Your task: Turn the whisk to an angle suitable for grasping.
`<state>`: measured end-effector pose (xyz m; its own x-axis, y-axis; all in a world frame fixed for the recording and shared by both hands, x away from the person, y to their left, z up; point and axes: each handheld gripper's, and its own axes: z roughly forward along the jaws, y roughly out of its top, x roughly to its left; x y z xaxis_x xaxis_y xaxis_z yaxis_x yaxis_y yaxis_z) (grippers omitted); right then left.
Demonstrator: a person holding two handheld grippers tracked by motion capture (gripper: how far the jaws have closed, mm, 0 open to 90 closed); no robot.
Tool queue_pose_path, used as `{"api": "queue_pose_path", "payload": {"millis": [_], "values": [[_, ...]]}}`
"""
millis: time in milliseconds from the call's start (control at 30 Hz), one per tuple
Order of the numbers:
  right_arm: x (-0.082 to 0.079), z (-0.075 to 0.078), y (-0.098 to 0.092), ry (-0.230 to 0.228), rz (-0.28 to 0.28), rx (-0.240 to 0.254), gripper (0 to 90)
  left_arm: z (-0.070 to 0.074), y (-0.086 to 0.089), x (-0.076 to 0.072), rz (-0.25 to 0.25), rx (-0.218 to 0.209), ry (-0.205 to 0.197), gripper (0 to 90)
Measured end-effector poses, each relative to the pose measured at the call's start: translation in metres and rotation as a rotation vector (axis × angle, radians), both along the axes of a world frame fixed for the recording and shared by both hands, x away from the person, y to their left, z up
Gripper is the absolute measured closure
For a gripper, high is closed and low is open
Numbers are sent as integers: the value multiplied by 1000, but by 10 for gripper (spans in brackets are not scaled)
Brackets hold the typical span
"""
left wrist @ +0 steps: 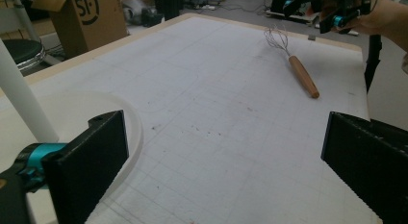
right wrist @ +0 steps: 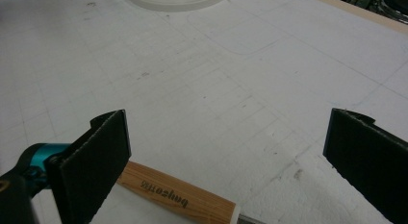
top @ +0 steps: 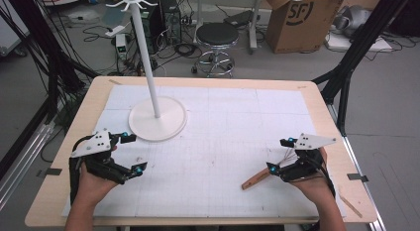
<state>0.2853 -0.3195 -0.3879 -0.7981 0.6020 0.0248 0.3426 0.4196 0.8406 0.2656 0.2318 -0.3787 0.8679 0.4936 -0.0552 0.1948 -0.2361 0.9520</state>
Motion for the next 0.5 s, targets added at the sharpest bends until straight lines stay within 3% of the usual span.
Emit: {"api": "queue_pose_path", "payload": {"millis": [400,500], "values": [[0,1,-6,-6,-19,6,15,-2,-4,-2,-1,-5,10,31],[-2,4,-6,-19,-37,-23,15,-4,-5,-2,-14,-4,13,30]]}}
